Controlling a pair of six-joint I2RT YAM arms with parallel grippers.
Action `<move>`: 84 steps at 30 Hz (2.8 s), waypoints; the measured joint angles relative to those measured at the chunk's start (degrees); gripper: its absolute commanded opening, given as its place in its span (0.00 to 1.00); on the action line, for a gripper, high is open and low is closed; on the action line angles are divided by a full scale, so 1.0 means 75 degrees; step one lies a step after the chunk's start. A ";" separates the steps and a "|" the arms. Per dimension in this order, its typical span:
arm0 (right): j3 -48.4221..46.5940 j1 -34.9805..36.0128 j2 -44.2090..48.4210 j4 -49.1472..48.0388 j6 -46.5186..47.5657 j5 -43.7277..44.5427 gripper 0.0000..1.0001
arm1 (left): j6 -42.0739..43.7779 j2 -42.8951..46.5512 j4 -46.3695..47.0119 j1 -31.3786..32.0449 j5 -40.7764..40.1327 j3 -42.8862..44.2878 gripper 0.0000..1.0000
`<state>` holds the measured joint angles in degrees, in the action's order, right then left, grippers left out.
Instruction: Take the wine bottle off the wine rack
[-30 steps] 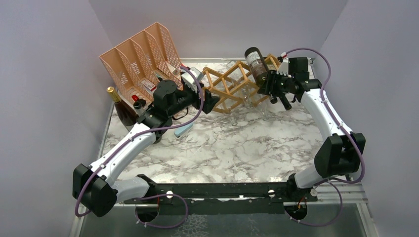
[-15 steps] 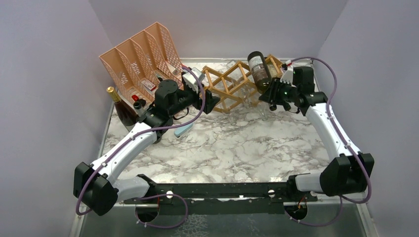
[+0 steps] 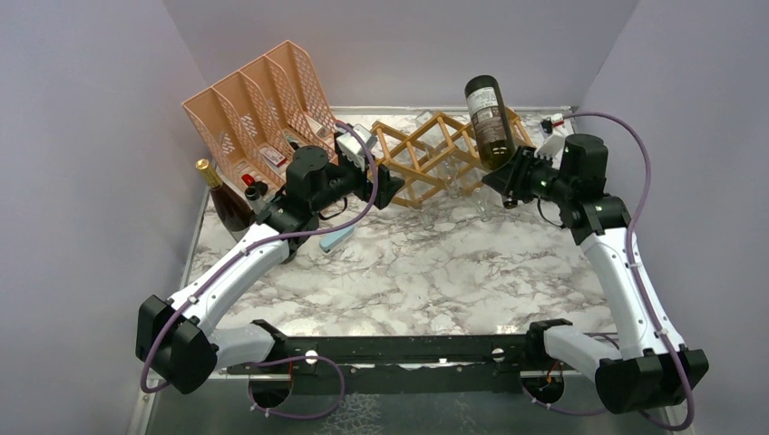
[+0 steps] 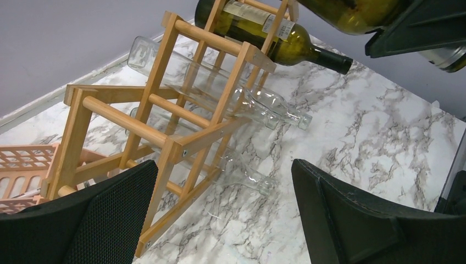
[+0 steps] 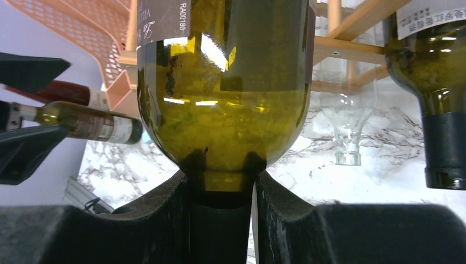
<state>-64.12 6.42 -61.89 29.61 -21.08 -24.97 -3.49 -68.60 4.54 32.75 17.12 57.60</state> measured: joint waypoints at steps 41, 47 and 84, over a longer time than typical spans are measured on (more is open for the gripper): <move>0.1061 0.1311 -0.0323 0.2095 0.0938 -0.3439 0.20 | 0.2294 0.1652 0.2069 0.1376 0.3209 -0.2328 0.99; 0.1600 0.2652 -0.0790 0.2197 0.0793 -0.3156 0.20 | 0.3926 0.1539 0.1119 0.2162 0.2197 -0.2328 0.99; 0.2436 0.3955 -0.1125 0.2008 0.0699 -0.2801 0.21 | 0.6321 -0.0740 -0.0810 0.4724 -0.1253 -0.2358 0.79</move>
<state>-45.84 36.07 -70.32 44.66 -15.84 -45.98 43.92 -74.15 -1.54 68.18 7.73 39.92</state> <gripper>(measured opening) 0.379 0.889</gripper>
